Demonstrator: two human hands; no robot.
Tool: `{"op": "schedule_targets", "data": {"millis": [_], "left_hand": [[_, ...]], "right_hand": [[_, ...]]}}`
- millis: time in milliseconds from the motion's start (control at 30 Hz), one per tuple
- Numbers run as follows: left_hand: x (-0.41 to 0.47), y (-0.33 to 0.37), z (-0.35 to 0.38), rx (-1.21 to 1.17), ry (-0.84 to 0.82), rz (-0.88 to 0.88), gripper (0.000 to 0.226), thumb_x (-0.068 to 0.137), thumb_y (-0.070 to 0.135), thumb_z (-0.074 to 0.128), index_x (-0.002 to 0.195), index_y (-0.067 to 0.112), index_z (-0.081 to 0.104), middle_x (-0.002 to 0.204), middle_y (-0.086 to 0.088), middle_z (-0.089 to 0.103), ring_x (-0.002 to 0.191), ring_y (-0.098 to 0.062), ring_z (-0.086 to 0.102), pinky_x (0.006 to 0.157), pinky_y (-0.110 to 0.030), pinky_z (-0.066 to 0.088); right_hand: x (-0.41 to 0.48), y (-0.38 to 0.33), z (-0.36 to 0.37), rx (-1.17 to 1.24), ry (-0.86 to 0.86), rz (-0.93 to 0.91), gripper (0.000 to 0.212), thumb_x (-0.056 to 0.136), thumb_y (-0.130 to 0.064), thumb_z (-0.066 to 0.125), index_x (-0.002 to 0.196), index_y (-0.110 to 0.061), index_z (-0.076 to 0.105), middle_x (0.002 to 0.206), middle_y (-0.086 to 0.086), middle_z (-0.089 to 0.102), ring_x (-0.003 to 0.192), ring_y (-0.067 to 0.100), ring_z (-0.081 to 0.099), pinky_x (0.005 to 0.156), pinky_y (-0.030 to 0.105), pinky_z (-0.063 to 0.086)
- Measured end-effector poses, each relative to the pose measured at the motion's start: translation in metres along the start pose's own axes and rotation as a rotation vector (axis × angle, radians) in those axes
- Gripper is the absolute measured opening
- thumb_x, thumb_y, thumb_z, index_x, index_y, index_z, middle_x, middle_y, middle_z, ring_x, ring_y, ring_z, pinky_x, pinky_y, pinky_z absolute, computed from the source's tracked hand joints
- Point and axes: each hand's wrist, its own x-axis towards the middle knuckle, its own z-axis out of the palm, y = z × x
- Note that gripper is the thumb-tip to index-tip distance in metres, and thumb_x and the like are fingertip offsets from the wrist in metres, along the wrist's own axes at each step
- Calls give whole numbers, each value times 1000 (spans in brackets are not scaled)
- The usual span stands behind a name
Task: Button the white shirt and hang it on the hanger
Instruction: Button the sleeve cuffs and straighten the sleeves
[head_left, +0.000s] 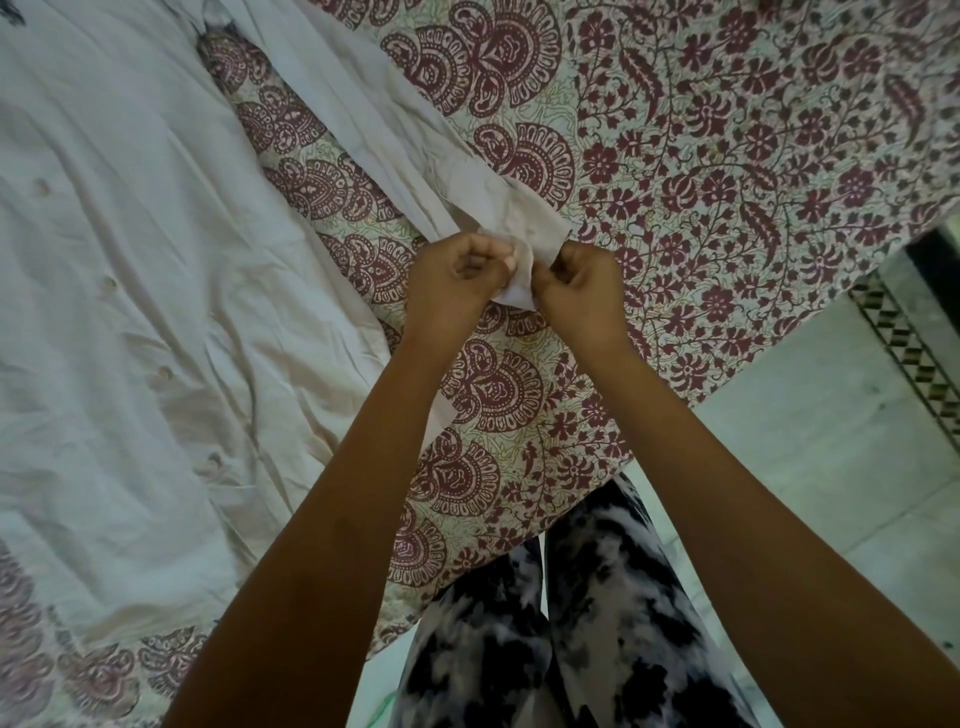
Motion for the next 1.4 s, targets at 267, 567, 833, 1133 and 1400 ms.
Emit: {"op": "schedule_targets", "data": {"millis": [267,567,833,1133,1400], "left_hand": [[-2,-5,5,299,106,241,8,82,10,66,86,3,66,77,3,65,61,5,56,63,-11,49],[-5,-6,11,356,106,234,4,84,9,61,82,6,62,73,7,61,62,2,51,61,-11,42],[11,18,0,-50,-166,-207,17,89,4,55,76,14,59,68,-1,56,62,-8,53,64,-18,51],[18,24,-13,-90,-240,-347,9,87,9,63,79,13,63,67,1,60,59,-5,56,59,-14,51],[15,23,-1,-197,-41,-310,10,88,5,59,81,12,62,71,-2,62,56,-6,56,57,-17,52]], "right_hand": [[-11,-14,-6,317,-69,177,38,81,-22,61,66,13,58,61,19,56,57,24,48,58,34,39],[-5,-21,-6,343,-93,267,25,88,-11,60,63,-7,58,64,10,57,55,17,50,52,24,39],[-4,-20,-11,393,-160,270,28,94,-13,52,67,-5,52,66,11,51,61,19,48,53,25,38],[5,-15,-11,-132,-138,-18,21,91,-13,54,94,7,60,74,15,56,65,24,52,61,35,42],[3,-32,-11,351,-106,346,10,90,-10,48,81,-11,52,76,3,55,72,19,55,60,26,44]]}}
